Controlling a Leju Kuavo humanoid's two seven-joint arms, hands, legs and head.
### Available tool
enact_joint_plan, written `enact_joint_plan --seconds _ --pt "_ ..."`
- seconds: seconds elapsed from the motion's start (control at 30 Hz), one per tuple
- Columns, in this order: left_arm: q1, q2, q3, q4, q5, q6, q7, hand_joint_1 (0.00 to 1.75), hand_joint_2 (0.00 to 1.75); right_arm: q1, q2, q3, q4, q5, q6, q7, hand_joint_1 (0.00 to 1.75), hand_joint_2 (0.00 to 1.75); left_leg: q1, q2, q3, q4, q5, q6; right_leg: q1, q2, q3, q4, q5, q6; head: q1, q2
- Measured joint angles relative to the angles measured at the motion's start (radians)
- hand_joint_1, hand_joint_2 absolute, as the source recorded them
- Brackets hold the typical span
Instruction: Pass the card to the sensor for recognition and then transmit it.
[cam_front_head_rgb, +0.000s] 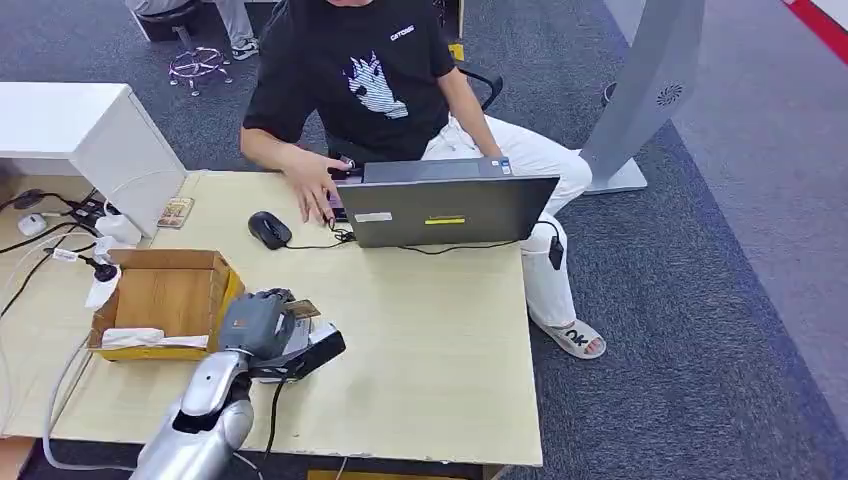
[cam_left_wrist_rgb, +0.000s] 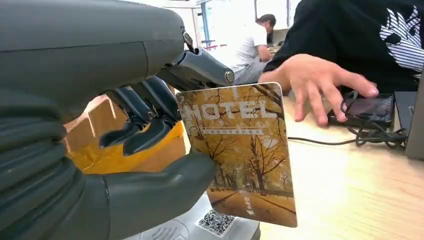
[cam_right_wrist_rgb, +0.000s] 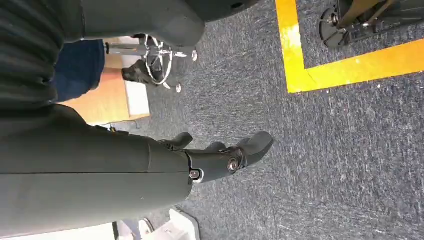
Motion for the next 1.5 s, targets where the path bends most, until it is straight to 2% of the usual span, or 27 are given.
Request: enact_joint_plan --seconds 0.43,0.73,0.93,1.2,1.33,1.5 --pt "-0.001 0.002 0.0 -0.002 -0.03 0.014 0.011 1.75 1.75 0.001 0.002 -0.014 0.0 -0.002 -0.001 0.0 0.0 1.75 0.0 0.0 0.0 0.0 0.0 0.0 0.0 0.0 0.0 0.0 0.0 0.0 0.0 0.0" --pt "0.021 0.026 -0.004 -0.092 -0.064 -0.007 0.027 1.75 1.75 0.005 0.008 -0.027 0.0 -0.007 -0.01 -0.001 0.0 1.75 0.0 0.0 0.0 0.0 0.0 0.0 0.0 0.0 0.0 0.0 0.0 0.0 0.0 0.0" --pt "0.03 0.034 -0.005 -0.117 -0.067 -0.008 0.027 1.75 1.75 0.006 0.008 -0.028 0.0 -0.007 -0.01 -0.001 0.0 1.75 0.0 0.0 0.0 0.0 0.0 0.0 0.0 0.0 0.0 0.0 0.0 0.0 0.0 0.0" --pt "0.03 0.034 -0.005 -0.121 -0.063 -0.02 0.03 1.75 1.75 0.006 0.008 -0.029 0.0 -0.004 -0.01 -0.003 0.0 1.75 0.0 0.0 0.0 0.0 0.0 0.0 0.0 0.0 0.0 0.0 0.0 0.0 0.0 0.0" --pt "0.033 0.038 -0.005 -0.119 -0.026 -0.043 0.038 1.75 1.75 0.006 0.008 -0.033 0.0 0.005 -0.01 -0.003 0.0 1.75 0.0 0.0 0.0 0.0 0.0 0.0 0.0 0.0 0.0 0.0 0.0 0.0 0.0 0.0" --pt "0.046 0.043 -0.004 -0.088 -0.007 -0.05 0.037 1.75 1.75 0.006 0.008 -0.041 0.0 0.01 -0.01 -0.002 0.0 1.75 0.0 0.0 0.0 0.0 0.0 0.0 0.0 0.0 0.0 0.0 0.0 0.0 0.0 0.0"
